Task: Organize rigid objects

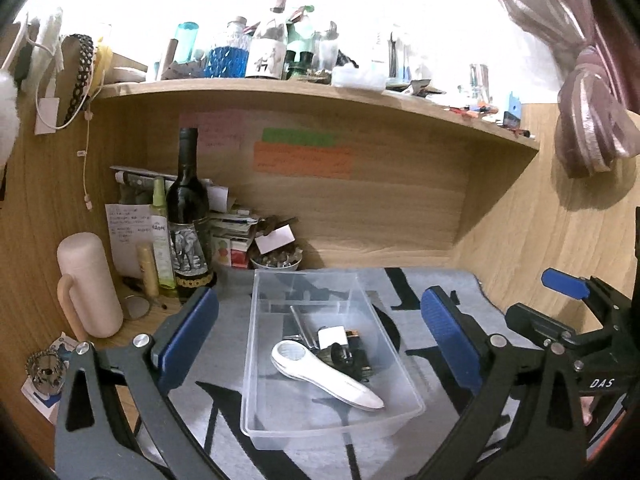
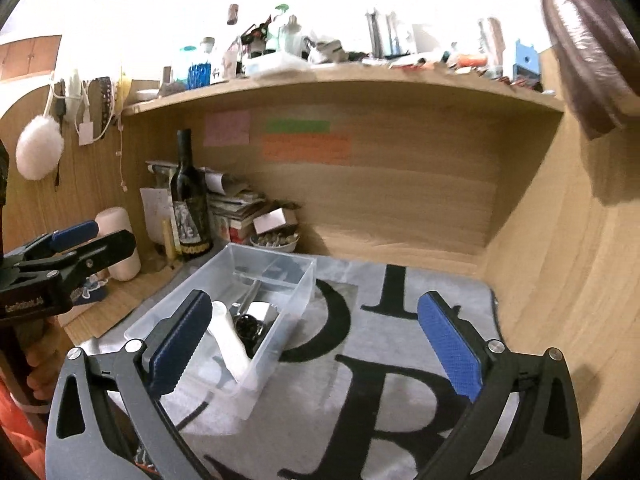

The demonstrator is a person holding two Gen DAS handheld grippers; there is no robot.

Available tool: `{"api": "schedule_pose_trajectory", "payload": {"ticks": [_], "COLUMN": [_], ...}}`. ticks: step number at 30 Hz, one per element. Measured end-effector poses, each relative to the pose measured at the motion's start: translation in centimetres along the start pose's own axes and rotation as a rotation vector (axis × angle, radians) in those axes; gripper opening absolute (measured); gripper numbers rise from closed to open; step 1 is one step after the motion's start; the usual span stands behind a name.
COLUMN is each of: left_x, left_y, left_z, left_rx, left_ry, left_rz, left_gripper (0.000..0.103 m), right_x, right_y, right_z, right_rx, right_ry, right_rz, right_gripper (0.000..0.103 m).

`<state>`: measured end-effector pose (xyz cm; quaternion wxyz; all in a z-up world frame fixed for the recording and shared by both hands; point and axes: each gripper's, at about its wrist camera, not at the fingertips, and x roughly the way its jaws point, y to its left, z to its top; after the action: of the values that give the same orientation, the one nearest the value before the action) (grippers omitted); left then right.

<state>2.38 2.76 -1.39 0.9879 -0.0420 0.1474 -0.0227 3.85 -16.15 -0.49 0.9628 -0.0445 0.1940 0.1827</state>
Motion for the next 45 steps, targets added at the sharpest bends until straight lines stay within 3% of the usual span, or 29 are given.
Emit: {"api": "schedule_pose_trajectory", "payload": {"ticks": [12,45], "left_x": [-1.5,-1.7], "left_y": [-1.2,-1.6], "left_z": [-0.1,-0.3], "left_rx": [0.040,0.048], "left_ry": [-0.048,-0.054], "left_rz": [-0.012,-0.017], "left_gripper": [0.103,0.103], "right_x": [-1.7,-2.1], "right_y": [-0.2,0.8], "right_z": [0.0,0.0], "right_rx": [0.008,0.006], "right_ry": [-0.034,-0.046], "right_rz": [-0.030,-0.034], "right_gripper": [0.103,0.103]}}
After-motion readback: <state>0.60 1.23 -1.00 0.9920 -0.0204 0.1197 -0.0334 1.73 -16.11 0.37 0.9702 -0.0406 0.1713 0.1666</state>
